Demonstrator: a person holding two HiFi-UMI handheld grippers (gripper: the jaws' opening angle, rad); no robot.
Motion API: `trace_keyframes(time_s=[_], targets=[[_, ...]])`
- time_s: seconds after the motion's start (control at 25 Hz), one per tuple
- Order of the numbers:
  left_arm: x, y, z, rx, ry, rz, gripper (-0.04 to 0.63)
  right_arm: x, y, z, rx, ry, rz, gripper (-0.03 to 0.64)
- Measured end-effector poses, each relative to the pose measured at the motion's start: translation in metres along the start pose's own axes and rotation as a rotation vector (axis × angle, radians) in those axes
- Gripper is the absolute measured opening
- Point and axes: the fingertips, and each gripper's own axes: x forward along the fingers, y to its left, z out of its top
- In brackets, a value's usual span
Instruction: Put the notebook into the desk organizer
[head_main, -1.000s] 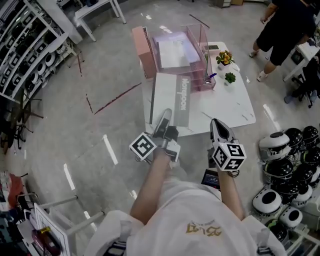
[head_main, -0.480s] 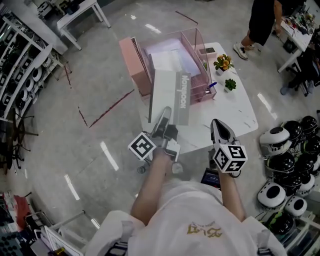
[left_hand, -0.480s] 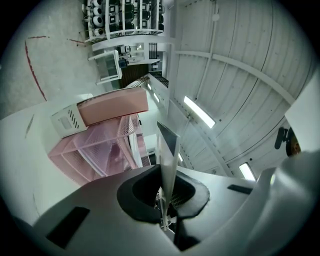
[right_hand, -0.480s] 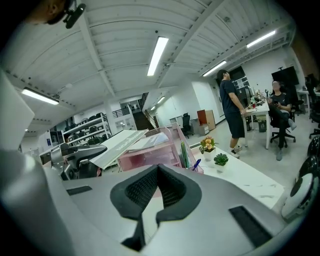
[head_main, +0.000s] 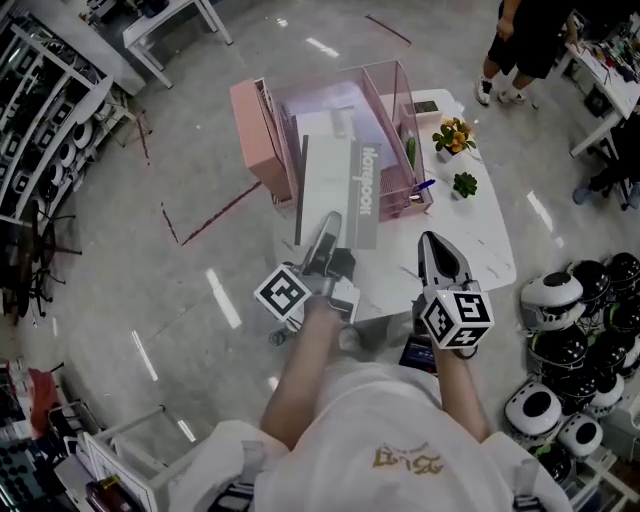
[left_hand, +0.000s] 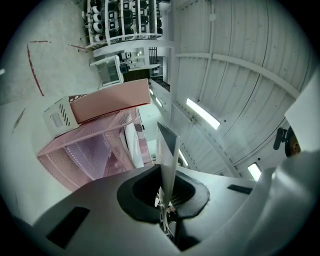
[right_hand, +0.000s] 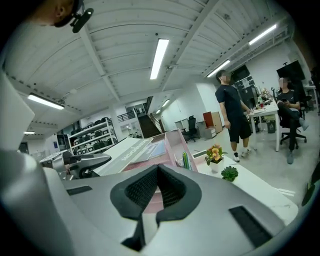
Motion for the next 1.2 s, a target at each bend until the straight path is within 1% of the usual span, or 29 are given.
trace_keyframes(time_s=[0.12,0.28,0.44,0.64,0.72,0.8,0.92,1.08,1.2], targets=[[0.019,0.002,-0.005,-0.006,-0.035,0.025,0.023,0.021,-0.019,0.008,0.007,0.017,0.043,0.011],[0.046,0.003,-0.005,0.047,-0.073,0.059,0.023,0.049,-0.05,0.021,0.028,0.023,0.08,0.011],[0.065,0.01,-0.003,0.068,-0.104,0.1,0.025,0.069,-0.075,0.022,0.059,0.045,0.101,0.011],[0.081,0.01,0.005,0.079,-0.138,0.143,0.025,0.09,-0.081,0.026,0.068,0.069,0.157,0.011],[0.086,0.011,0.011,0.097,-0.147,0.161,0.026,0.098,-0.08,0.028,0.068,0.076,0.179,0.011],[0.092,0.013,0.015,0.113,-0.148,0.173,0.026,0.106,-0.079,0.032,0.066,0.081,0.197,0.011],[0.103,0.014,0.015,0.116,-0.14,0.185,0.029,0.114,-0.083,0.038,0.06,0.086,0.216,0.012],[0.105,0.028,0.02,0.174,-0.127,0.293,0.031,0.122,-0.09,0.042,0.067,0.089,0.234,0.011],[0.108,0.031,0.022,0.185,-0.125,0.333,0.039,0.126,-0.093,0.041,0.077,0.097,0.241,0.011]])
